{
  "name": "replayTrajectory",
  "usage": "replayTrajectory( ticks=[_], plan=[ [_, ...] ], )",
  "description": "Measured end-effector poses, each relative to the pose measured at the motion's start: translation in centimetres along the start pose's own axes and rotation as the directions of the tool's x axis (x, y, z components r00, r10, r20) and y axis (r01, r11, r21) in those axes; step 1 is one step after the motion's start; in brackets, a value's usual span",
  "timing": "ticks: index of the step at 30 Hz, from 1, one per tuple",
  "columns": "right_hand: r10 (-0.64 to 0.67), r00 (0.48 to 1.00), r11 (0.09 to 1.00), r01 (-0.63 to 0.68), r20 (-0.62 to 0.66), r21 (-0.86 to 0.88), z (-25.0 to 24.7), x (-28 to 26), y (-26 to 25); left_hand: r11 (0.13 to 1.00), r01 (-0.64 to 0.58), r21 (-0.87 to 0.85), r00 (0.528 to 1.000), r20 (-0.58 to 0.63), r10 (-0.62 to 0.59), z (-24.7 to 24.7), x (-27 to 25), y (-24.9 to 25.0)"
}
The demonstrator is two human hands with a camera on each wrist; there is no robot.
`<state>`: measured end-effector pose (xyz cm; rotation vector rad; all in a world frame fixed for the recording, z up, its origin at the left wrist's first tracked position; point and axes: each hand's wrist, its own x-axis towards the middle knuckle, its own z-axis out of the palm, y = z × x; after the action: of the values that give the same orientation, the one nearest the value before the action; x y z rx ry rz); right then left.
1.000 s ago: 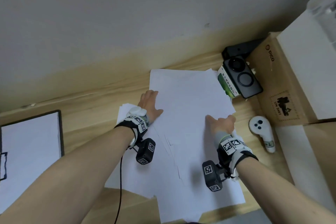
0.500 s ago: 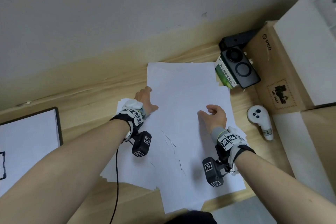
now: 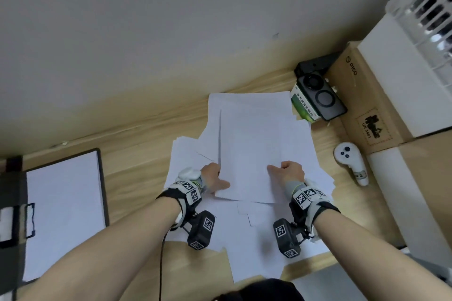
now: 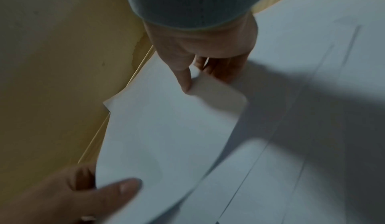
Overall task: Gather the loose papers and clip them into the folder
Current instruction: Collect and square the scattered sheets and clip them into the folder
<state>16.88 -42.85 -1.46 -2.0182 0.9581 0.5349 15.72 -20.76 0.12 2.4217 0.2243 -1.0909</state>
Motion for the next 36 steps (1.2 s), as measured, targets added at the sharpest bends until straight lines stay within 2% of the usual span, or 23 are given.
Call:
replayTrajectory(
  ticks=[2, 4, 6, 9, 12, 16, 18, 21, 27, 30, 32, 36],
  plan=[
    [-0.042, 0.999, 0.999, 0.042, 0.007, 0.016, -0.4, -0.1, 0.2, 0.995, -0.028, -0.093, 0.995, 0.092, 0.037, 1.5, -1.0, -0.2],
    [-0.096, 0.994, 0.995, 0.097, -0.042, 0.012, -1.7, 0.2, 0.7, 0.979, -0.059, -0.194, 0.988, 0.131, 0.086, 2.4, -1.4, -0.6],
    [-0.141, 0.985, 0.99, 0.14, -0.095, -0.025, -3.7, 0.8, 1.5, 0.976, -0.059, -0.208, 0.995, 0.068, 0.075, 2.6, -1.5, -0.6],
    [-0.168, 0.976, 0.982, 0.155, -0.136, -0.105, -5.5, 1.6, 2.4, 0.984, 0.028, -0.179, 0.994, -0.103, -0.047, 2.1, -1.1, -0.9],
    [-0.161, 0.983, 0.972, 0.141, -0.093, -0.189, -5.6, 1.6, 2.8, 0.973, 0.144, -0.18, 0.976, -0.136, -0.17, 2.2, -0.7, -0.9],
    [-0.155, 0.988, 0.945, 0.144, -0.014, -0.293, -4.1, 2.0, 3.9, 0.938, 0.172, -0.3, 0.965, -0.14, -0.222, 2.7, -0.3, -0.4],
    [-0.159, 0.987, 0.951, 0.151, -0.007, -0.268, -3.5, 2.1, 4.3, 0.931, 0.172, -0.323, 0.968, -0.119, -0.22, 2.9, -0.2, -0.5],
    [-0.179, 0.983, 0.964, 0.169, -0.033, -0.208, -3.7, 2.2, 4.6, 0.882, 0.161, -0.443, 0.961, -0.134, -0.242, 3.0, -0.4, -0.7],
    [-0.226, 0.972, 0.96, 0.235, 0.07, -0.154, -4.3, 2.7, 5.1, 0.691, 0.129, -0.712, 0.921, -0.172, -0.349, 2.7, 0.3, 0.4],
    [-0.238, 0.966, 0.968, 0.244, 0.099, -0.062, -4.3, 2.2, 4.6, 0.706, 0.064, -0.705, 0.941, -0.193, -0.277, 2.8, 0.3, 0.4],
    [-0.243, 0.958, 0.969, 0.246, 0.154, -0.001, -4.0, 1.8, 4.1, 0.726, 0.046, -0.686, 0.967, -0.153, -0.206, 2.9, -0.1, 0.2],
    [-0.295, 0.926, 0.956, 0.288, 0.236, 0.064, -3.2, 1.2, 2.9, 0.747, 0.085, -0.66, 0.968, -0.124, -0.22, 2.8, 0.0, -0.7]
  ],
)
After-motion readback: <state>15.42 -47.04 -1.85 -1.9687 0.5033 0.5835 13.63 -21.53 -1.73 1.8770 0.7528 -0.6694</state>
